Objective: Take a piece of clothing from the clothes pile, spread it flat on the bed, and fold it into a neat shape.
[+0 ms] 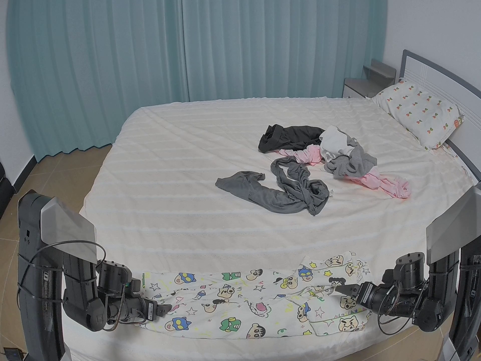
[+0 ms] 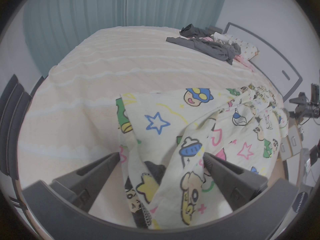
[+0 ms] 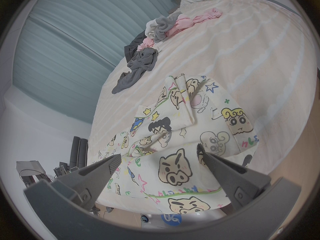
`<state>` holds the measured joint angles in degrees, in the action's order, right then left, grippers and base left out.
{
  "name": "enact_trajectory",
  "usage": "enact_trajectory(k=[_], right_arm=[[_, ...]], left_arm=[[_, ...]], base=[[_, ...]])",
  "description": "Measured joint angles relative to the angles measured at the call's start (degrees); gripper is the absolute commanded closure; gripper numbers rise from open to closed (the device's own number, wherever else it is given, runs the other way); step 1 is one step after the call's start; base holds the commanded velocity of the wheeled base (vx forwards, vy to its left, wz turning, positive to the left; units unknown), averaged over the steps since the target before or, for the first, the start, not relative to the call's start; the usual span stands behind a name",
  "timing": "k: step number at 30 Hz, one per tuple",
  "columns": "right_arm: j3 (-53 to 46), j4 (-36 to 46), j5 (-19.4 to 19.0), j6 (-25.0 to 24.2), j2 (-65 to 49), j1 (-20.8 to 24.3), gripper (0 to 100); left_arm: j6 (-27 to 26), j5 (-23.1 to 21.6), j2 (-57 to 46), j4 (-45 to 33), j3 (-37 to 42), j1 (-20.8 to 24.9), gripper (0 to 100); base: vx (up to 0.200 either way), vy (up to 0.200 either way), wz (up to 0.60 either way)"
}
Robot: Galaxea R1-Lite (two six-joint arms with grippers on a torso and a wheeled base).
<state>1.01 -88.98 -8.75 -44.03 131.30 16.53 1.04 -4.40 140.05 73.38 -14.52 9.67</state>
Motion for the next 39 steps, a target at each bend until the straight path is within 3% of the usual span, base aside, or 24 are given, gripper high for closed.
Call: enact_trajectory(k=[12, 20, 39], right_arm=[[0.0, 0.0, -0.06, 0.0, 0.0, -0.38, 0], [0.0, 0.0, -0.17, -0.06, -0.11, -0.99, 0], [0.0, 0.0, -0.28, -0.11, -0.51, -2.1, 0]], left_arm=[[-0.3, 0.49, -0.07, -0.07, 0.66, 0.77, 100], [1.58, -3.36, -1.95, 0.24, 1.9, -0.27, 100], [4.07, -10.31, -6.41, 0.33, 3.15, -9.59, 100]], base=[[0.0, 0.0, 0.0], [0.0, 0.0, 0.0], [0.0, 0.0, 0.0]])
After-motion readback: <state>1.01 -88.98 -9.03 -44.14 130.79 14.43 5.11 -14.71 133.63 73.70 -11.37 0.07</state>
